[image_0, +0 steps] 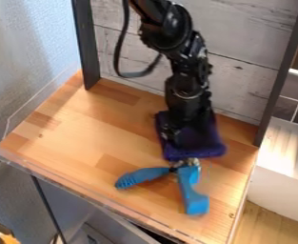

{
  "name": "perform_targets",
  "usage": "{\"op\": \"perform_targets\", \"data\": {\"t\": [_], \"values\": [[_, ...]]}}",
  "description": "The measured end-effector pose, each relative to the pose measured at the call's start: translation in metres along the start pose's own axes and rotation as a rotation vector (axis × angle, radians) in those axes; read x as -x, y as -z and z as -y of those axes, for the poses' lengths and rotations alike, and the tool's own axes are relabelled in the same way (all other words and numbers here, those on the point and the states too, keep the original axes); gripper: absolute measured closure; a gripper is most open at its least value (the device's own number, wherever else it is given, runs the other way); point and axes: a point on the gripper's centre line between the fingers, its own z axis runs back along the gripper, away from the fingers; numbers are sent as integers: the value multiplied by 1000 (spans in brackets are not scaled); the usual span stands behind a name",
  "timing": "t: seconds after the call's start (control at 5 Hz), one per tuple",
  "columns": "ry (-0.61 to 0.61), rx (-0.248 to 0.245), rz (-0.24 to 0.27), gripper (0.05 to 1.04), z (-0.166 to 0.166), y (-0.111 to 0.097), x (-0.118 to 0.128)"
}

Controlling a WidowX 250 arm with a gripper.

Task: Move the violet towel to the upper right corner of the table

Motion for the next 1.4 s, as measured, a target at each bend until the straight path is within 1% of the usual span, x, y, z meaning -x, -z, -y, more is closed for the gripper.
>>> {"op": "perform_targets", "data": {"t": [0.2,0.4,0.6,0.8,1.0,1.4], "values": [[38,4,-7,83,4,-1,15],[57,6,-13,83,7,-1,21],[65,-3,-4,83,6,-3,20],[69,21,-9,83,7,-17,20],[69,64,-7,83,11,-35,14],[88,136,23,83,10,-78,12]]}}
